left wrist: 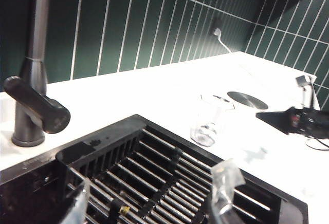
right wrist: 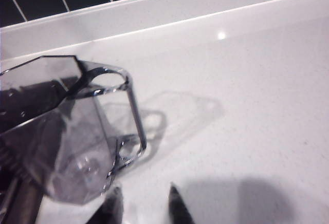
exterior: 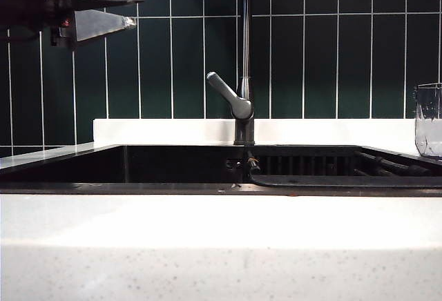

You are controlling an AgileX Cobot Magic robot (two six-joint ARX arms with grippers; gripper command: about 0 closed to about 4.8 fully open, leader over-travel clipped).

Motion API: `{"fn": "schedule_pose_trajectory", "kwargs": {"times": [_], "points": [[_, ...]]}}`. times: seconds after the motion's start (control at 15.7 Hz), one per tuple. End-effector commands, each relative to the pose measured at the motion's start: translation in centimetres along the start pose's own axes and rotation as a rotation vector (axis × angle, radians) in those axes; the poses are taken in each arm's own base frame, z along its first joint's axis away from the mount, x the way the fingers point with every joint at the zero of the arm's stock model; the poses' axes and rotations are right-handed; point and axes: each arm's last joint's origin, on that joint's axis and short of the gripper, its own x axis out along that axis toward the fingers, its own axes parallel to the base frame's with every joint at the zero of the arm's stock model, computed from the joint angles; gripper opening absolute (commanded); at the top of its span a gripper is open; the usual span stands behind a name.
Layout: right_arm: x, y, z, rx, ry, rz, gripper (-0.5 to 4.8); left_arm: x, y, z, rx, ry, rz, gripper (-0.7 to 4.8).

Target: Pick up the mug next to the sink, go to the faucet to get some water, pour the water into the sink, and finally put the mug back to its place.

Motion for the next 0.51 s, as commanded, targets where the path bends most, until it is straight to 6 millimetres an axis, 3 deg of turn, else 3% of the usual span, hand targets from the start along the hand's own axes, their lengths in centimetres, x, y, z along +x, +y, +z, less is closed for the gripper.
{"fn": "schedule_pose_trajectory", "kwargs": {"times": [0.06,0.51], "points": [[1.5,-0.5,0.0,-0.006,-0.049,0.04,1.17,0.3,0.3,0.2,0.059,-0.005,-0.004,3.01],[3.7,-1.0,-1.7,-0.026,-0.041,0.104,1.17,2.6,3.5,-1.2,0.009,0.051,-0.052,3.01]]}}
